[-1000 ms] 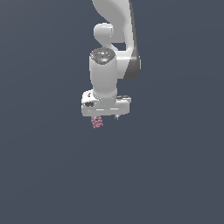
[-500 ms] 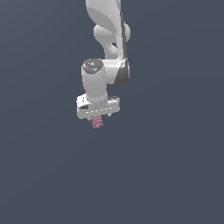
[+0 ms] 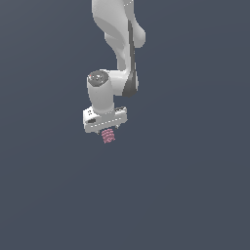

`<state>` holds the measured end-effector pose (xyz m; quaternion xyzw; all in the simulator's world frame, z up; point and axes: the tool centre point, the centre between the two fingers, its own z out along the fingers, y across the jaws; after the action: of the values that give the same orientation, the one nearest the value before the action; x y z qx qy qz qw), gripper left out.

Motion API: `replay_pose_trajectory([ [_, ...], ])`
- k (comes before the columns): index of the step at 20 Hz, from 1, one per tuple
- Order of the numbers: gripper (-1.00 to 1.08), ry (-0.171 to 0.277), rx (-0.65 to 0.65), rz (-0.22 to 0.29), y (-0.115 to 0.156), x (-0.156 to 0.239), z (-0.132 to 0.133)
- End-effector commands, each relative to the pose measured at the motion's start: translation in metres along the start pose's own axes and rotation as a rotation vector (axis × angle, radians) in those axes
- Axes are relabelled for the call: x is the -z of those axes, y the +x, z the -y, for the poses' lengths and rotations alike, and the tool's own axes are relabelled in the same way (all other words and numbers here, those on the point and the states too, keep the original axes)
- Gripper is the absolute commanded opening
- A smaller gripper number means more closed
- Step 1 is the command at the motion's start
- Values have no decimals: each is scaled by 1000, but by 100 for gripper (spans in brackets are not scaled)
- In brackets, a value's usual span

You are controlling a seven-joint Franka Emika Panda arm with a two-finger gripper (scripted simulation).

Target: Pick up the object and move it to a goal position.

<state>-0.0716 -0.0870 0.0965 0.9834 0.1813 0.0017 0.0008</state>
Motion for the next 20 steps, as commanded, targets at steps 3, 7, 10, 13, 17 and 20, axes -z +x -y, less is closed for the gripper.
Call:
replay_pose_trajectory([
  [3,100,2,25,3,-7,-6,-1],
  [7,100,2,26,3,-8,-6,-2],
  [10,100,2,26,3,-8,-9,-2],
  [13,100,2,27,3,-9,-18,-1],
  [17,100,2,28,3,-10,-38,-1],
  [20,100,2,29,3,-10,-50,-1],
])
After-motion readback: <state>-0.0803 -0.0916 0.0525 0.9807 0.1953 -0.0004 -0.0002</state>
